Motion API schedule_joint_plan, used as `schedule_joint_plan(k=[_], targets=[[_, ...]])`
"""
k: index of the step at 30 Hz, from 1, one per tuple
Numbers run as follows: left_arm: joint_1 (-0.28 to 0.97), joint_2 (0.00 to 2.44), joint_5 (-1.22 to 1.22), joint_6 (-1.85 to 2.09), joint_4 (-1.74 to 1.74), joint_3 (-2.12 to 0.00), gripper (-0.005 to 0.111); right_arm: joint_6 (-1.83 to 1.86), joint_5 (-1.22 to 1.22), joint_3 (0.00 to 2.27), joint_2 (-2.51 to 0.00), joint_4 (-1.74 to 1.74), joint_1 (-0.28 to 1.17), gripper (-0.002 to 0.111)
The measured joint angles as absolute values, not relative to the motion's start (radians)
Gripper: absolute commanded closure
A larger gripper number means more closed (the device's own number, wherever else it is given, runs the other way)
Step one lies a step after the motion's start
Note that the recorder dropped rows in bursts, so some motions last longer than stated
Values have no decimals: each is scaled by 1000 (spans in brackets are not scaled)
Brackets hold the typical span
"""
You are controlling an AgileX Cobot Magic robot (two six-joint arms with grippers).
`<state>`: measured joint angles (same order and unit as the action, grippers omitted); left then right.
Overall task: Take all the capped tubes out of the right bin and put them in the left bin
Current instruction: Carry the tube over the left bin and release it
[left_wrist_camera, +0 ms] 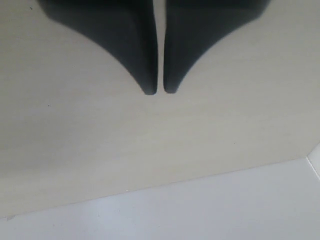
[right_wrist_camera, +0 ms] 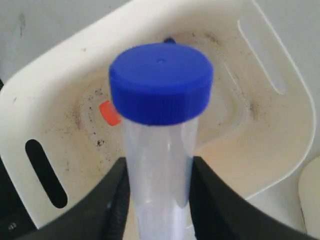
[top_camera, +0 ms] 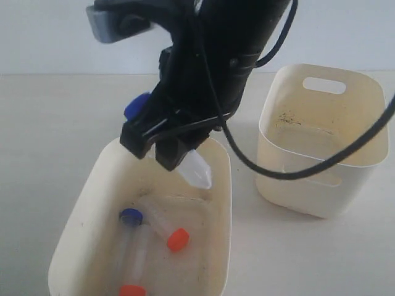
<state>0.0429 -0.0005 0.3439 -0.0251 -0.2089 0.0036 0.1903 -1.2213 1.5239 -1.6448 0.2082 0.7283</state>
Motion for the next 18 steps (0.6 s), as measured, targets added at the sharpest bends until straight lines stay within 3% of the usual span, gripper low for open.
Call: schedule_joint_plan(k=[1, 2, 3, 4, 5, 6, 18], targets=[[43, 0, 344, -25, -209, 4, 102, 190, -1221, 1524, -1657, 200, 738, 41], [43, 0, 344, -25, -209, 4, 102, 190, -1221, 1524, -1666, 197, 742, 42], [43, 0, 344, -25, -209, 4, 102, 183, -1221, 1524, -1677, 193, 745, 51], [43, 0, 344, -25, -209, 4, 102, 160, -1221, 1524, -1687, 191, 747, 63], [43, 0, 344, -25, -209, 4, 102, 130, -1221, 1524, -1694, 186, 747, 81], [43, 0, 344, -25, -209, 4, 102, 87, -1221, 1524, -1701, 180, 747, 107], [43, 0, 344, -25, -209, 4, 102, 15, -1221, 1524, -1690, 36, 747, 105]])
